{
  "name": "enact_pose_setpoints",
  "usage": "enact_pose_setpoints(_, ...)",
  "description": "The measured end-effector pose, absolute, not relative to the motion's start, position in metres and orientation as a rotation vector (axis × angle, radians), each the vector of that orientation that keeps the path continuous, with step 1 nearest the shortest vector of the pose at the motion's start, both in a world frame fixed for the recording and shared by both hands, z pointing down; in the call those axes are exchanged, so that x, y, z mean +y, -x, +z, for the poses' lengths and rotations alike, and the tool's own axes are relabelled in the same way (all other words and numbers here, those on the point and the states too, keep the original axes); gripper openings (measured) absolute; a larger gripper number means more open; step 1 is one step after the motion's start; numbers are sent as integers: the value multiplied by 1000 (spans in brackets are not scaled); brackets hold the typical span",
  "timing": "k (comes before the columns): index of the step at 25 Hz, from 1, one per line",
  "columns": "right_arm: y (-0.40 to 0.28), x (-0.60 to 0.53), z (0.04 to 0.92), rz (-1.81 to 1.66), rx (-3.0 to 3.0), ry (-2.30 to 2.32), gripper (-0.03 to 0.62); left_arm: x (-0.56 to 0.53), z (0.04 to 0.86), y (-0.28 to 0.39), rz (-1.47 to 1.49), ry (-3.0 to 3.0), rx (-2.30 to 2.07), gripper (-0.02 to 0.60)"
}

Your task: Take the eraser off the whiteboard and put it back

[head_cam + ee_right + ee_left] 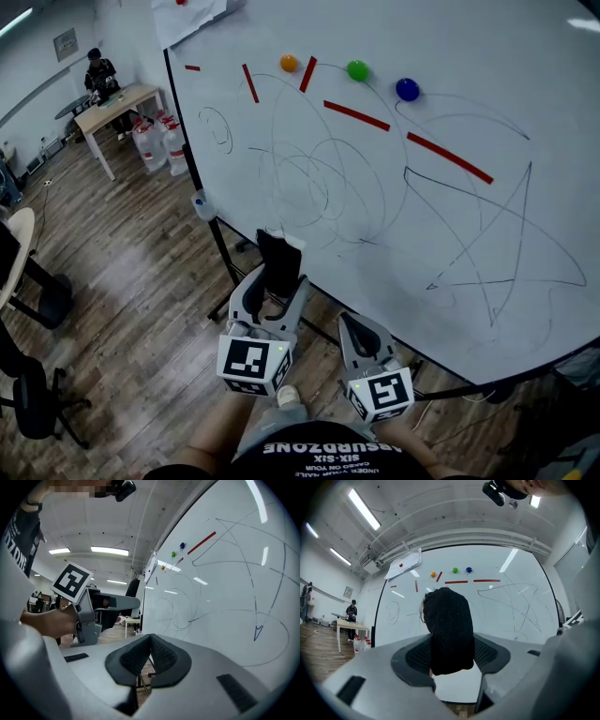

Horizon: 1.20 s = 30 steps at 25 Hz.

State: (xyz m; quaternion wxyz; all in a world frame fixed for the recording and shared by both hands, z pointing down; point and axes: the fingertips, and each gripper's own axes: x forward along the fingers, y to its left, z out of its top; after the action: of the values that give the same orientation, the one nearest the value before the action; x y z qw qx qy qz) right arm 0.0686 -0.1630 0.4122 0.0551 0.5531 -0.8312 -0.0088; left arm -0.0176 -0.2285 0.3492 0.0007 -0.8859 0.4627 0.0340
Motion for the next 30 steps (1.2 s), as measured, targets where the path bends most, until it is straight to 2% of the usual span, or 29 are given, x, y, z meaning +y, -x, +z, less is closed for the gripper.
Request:
enact_pose_setpoints(16,-71,-181,420,-21,-2491,-1688,-2,-281,318,9,58,2643,1342,241)
enact_pose_setpoints(30,-82,-199,420,-20,-2463,-1738,-2,-307,298,-25,51,2605,1204,241)
